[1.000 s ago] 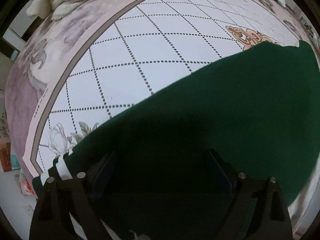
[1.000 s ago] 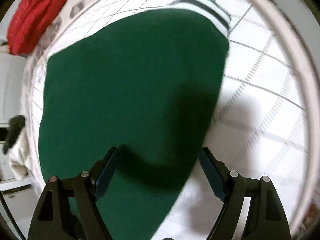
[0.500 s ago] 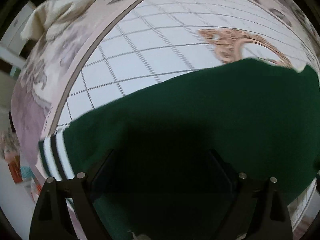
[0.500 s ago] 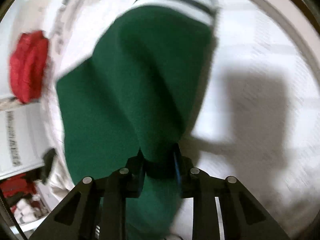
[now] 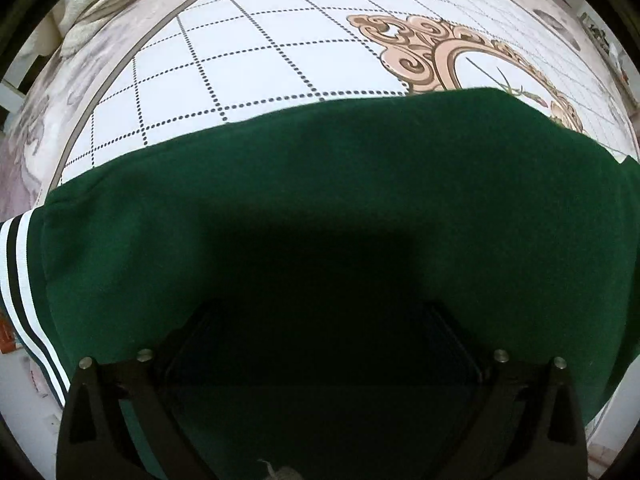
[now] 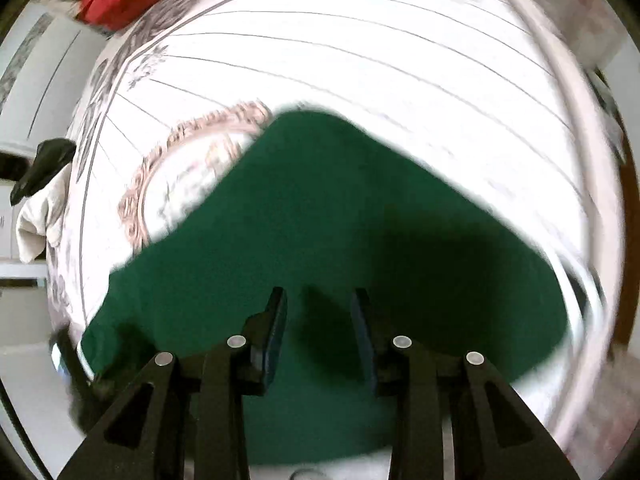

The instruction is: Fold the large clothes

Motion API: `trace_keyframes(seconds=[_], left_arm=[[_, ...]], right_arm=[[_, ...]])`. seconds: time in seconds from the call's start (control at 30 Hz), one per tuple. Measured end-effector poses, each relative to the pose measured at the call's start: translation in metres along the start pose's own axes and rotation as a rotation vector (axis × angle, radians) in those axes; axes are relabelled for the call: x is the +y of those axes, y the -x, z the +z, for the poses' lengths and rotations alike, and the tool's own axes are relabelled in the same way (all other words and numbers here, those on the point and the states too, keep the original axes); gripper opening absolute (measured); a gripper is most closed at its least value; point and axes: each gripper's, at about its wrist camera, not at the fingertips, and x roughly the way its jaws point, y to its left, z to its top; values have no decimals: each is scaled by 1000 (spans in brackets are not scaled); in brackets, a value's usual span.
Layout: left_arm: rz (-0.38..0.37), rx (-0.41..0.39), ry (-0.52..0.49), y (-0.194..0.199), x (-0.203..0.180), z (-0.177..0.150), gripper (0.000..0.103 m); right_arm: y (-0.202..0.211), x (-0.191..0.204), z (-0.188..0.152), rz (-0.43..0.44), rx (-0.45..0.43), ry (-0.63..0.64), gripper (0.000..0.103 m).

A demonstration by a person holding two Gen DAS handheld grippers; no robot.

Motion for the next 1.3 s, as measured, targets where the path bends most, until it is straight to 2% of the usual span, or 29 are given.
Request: trace_keyframes(seconds=[0.07,0.13,0.2,0.27,0.33,0.43,0.5,0.57,0.63,0.7,0.77,0.83,0.9,0.97,1.07,1.13,1.23,1.3], left_arm=[[-8,-22,12,0,4,1,103],[-35,-38,39,0,9,4,103],[-45,-47,68,-2,15,10,103],[-47,-46,99,-5,17,17,103],[-32,-63,113,-7,19,21,103],[-9,-75,107,-10,18,29,103],[-15,-91,111,-10,22,34,103],[-30,-93,114,-8,26,36,103],[-24,-91,113,-3,33,38,103],[28,-82,131,10,44,34,103],[52,-88,151,27,59,30,103],[45,-92,175,44,74,24,103],[50,-82,200,58,84,17,103],[44,-72,192,71,79,2,103],[9,-55,156,83,40,-22,103],[-35,-52,116,82,6,-15,103],[-108,-39,62,66,-44,7,103],[-103,-38,19,49,-69,21,103]], right_arm=[[-40,5,35,-44,30,-13,35],[-81,-14,57,-56,119,-105,35],[-85,-19,63,-57,141,-180,35],[-72,-6,67,-115,143,-122,35],[-59,4,61,-121,134,-70,35],[-33,21,43,-7,106,-45,35],[-20,43,30,83,71,24,35],[-14,54,3,130,86,105,37],[-44,71,-8,91,158,158,40],[-63,76,-5,48,146,156,44],[-61,83,5,27,156,140,46],[-54,87,6,47,165,122,46],[-31,74,2,100,145,65,53],[-4,49,-14,116,114,3,59],[30,-3,-44,99,68,-126,68],[44,-45,-71,84,45,-243,77],[44,-102,-107,61,20,-396,77],[38,-137,-125,49,13,-453,77]])
